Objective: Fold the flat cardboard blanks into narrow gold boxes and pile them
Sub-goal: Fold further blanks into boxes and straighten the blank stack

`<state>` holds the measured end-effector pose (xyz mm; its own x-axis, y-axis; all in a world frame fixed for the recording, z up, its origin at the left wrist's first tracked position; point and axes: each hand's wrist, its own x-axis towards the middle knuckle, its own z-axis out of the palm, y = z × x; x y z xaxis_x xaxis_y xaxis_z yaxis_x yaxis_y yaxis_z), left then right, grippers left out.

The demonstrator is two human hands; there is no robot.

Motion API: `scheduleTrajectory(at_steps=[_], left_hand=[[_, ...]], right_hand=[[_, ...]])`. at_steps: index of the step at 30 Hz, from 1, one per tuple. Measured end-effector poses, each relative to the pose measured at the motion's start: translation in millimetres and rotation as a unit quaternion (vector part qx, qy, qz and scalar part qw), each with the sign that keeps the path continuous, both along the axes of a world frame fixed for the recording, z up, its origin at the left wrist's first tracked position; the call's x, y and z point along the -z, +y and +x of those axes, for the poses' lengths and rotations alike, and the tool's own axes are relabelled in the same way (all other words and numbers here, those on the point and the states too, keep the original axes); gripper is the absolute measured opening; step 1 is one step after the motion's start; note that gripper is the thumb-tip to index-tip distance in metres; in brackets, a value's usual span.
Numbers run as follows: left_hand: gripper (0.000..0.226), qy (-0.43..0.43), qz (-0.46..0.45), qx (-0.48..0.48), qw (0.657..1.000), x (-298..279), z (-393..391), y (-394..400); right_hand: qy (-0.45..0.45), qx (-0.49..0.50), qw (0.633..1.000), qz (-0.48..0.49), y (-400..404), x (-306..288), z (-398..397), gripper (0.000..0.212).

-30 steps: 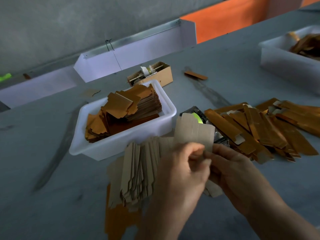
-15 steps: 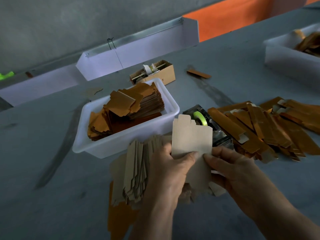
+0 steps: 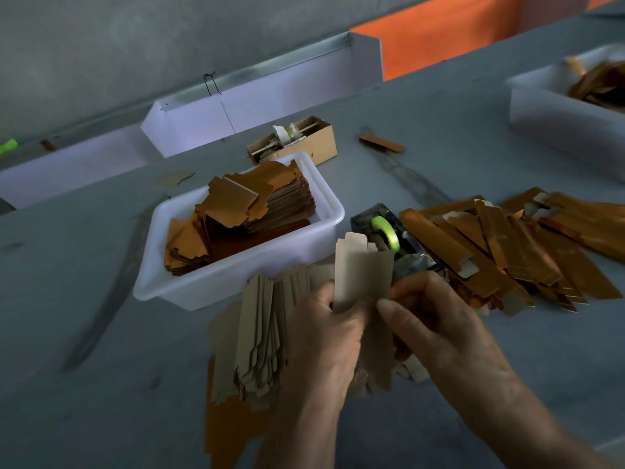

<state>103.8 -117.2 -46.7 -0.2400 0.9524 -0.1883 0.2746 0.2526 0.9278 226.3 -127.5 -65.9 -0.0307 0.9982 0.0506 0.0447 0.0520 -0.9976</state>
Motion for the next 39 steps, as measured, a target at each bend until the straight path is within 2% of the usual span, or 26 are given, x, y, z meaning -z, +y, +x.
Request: scheduleTrajectory(at_steps=[2,4,6,8,10,12,13,15,16,18,20,22,28,31,33,35,37,39], left_hand=[[0.006,0.009,-0.004,0.018,1.000,-2,1,-2],[0.011,0.004,-0.010,0.045,0.999,-4,-1,-4],[0.025,-0.002,-0.019,0.092,0.996,-8,-4,-4],[0.036,0.034,-0.012,0.143,0.989,-10,-7,-5],[0.027,0.067,-0.001,0.154,0.986,-11,-6,-5],[0.019,0.068,-0.006,0.150,0.986,-12,-7,-5],[0.018,0.057,-0.010,0.152,0.987,-12,-8,-5],[0.015,0.028,-0.022,0.171,0.985,-14,-11,-5],[0.014,0.014,-0.032,0.186,0.982,-16,-12,-5],[0.011,-0.015,-0.051,0.202,0.978,-17,-12,-5],[0.009,-0.026,-0.061,0.179,0.982,-15,-11,-4],[0.008,-0.013,-0.049,0.145,0.988,-12,-10,-3],[0.004,0.042,0.027,0.088,0.995,-9,-2,-7],[0.011,0.061,0.043,0.044,0.996,-7,2,-7],[0.012,0.114,0.070,0.032,0.991,-6,5,-8],[0.015,0.225,0.107,0.032,0.968,-8,13,-12],[0.024,0.377,0.165,0.049,0.910,-9,19,-14],[0.035,0.473,0.194,0.076,0.856,-5,29,-19]], right_hand=[[0.027,-0.022,0.999,0.006,-1,-1,-3,0.033],[0.036,-0.024,0.999,0.002,-1,1,-3,0.031],[0.036,-0.023,0.999,-0.015,1,4,-2,0.028],[0.032,-0.034,0.998,-0.034,2,6,1,0.024],[0.040,-0.039,0.997,-0.046,2,3,1,0.012],[0.029,0.001,0.999,-0.046,2,4,0,0.007],[0.012,0.036,0.998,-0.047,2,5,1,0.011],[0.006,0.070,0.995,-0.075,4,6,4,0.032],[0.044,0.052,0.992,-0.102,5,5,7,0.038],[0.158,-0.024,0.975,-0.152,5,0,9,0.035],[0.209,-0.047,0.963,-0.166,5,-3,10,0.027],[0.209,-0.034,0.963,-0.168,6,-2,10,0.019],[0.152,0.020,0.975,-0.162,8,-3,7,0.010],[0.128,0.048,0.979,-0.150,9,-3,5,0.009],[0.121,0.055,0.980,-0.149,10,-3,3,0.010],[0.122,0.056,0.980,-0.150,10,-4,2,0.008],[0.136,0.056,0.978,-0.150,10,-4,1,0.008],[0.140,0.052,0.977,-0.153,10,-4,1,0.008]])
